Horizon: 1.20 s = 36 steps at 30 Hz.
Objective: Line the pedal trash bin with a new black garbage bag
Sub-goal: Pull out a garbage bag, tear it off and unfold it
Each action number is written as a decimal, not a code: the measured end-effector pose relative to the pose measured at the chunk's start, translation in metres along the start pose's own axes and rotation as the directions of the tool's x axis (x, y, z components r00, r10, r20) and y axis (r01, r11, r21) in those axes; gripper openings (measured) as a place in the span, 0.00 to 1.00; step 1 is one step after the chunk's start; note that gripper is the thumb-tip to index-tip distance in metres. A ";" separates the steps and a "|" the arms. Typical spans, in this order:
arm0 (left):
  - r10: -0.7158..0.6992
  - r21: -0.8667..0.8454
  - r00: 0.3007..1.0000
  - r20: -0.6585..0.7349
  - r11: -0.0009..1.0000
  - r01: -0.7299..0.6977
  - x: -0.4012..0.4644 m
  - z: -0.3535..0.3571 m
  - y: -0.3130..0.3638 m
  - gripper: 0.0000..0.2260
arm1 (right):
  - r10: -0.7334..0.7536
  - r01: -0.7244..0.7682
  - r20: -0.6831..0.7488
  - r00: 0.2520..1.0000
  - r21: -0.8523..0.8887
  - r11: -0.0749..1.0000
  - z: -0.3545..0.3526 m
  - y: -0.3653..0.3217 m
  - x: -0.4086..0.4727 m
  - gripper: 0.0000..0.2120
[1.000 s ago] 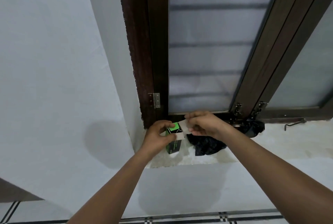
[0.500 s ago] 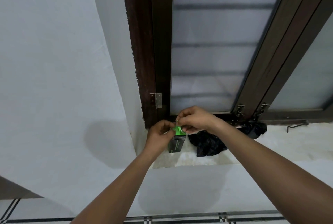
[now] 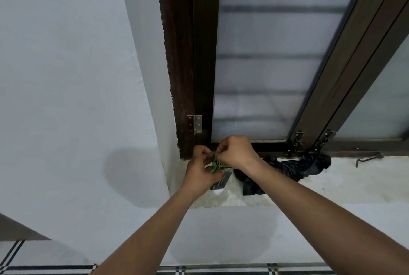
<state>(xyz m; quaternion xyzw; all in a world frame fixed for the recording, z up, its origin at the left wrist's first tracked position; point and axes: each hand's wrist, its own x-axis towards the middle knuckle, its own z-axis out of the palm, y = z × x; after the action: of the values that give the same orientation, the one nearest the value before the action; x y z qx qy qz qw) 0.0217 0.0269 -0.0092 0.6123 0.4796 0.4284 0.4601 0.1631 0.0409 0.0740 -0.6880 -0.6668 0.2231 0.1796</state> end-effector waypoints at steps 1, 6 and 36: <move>0.003 0.004 1.000 -0.005 1.000 -0.003 0.000 0.000 -0.001 0.27 | -0.005 0.005 -0.017 1.000 0.017 1.000 0.001 0.001 -0.002 0.05; 0.036 0.027 0.999 -0.022 0.999 -0.035 0.001 0.001 -0.001 0.23 | -0.083 0.079 -0.060 0.995 -0.067 0.995 0.006 0.011 -0.013 0.16; -0.237 0.942 0.962 -0.134 0.269 0.198 0.001 -0.019 0.038 0.12 | 0.441 -0.413 0.097 0.892 0.570 0.710 0.084 0.033 0.010 0.17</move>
<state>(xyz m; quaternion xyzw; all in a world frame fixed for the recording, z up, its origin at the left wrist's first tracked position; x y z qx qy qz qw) 0.0113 0.0262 0.0315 0.7001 0.7102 -0.0142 0.0725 0.1454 0.0456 -0.0146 -0.7409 -0.3859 0.4334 0.3381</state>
